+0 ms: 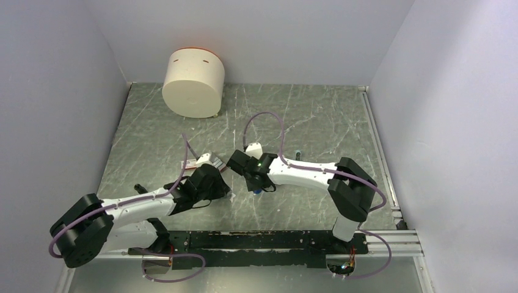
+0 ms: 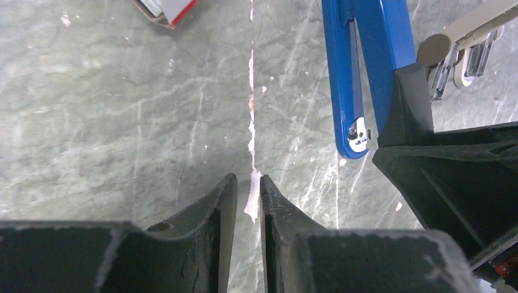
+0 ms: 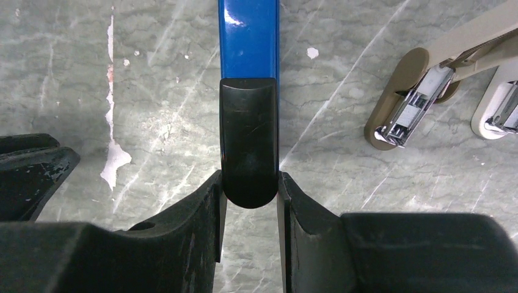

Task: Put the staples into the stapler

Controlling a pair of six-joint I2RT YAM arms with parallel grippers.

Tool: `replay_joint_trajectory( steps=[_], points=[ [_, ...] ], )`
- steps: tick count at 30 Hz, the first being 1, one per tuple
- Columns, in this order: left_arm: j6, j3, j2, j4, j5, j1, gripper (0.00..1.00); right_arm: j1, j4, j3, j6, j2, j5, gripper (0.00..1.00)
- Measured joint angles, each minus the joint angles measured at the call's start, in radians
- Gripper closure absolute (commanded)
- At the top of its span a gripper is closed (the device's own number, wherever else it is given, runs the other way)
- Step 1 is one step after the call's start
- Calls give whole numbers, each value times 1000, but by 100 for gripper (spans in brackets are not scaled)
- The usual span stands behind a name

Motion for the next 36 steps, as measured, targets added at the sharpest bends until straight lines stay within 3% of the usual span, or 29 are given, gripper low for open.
replay_joint_trajectory(
  steps=[6, 10, 13, 23, 36],
  points=[
    [16, 10, -65, -74, -55, 0, 74, -4, -10, 21, -6, 0, 0, 54],
    [32, 38, -105, -129, -96, 0, 73, -7, -8, 45, -14, -4, 0, 34],
    [53, 73, -147, -176, -130, 0, 72, -7, 14, 38, -16, -27, -5, 30],
    [140, 227, -356, -305, -276, 2, 64, -7, 85, -102, -7, -73, -41, 32],
    [168, 263, -373, -369, -310, 2, 61, -11, 159, -102, 5, 32, -71, 50]
  ],
)
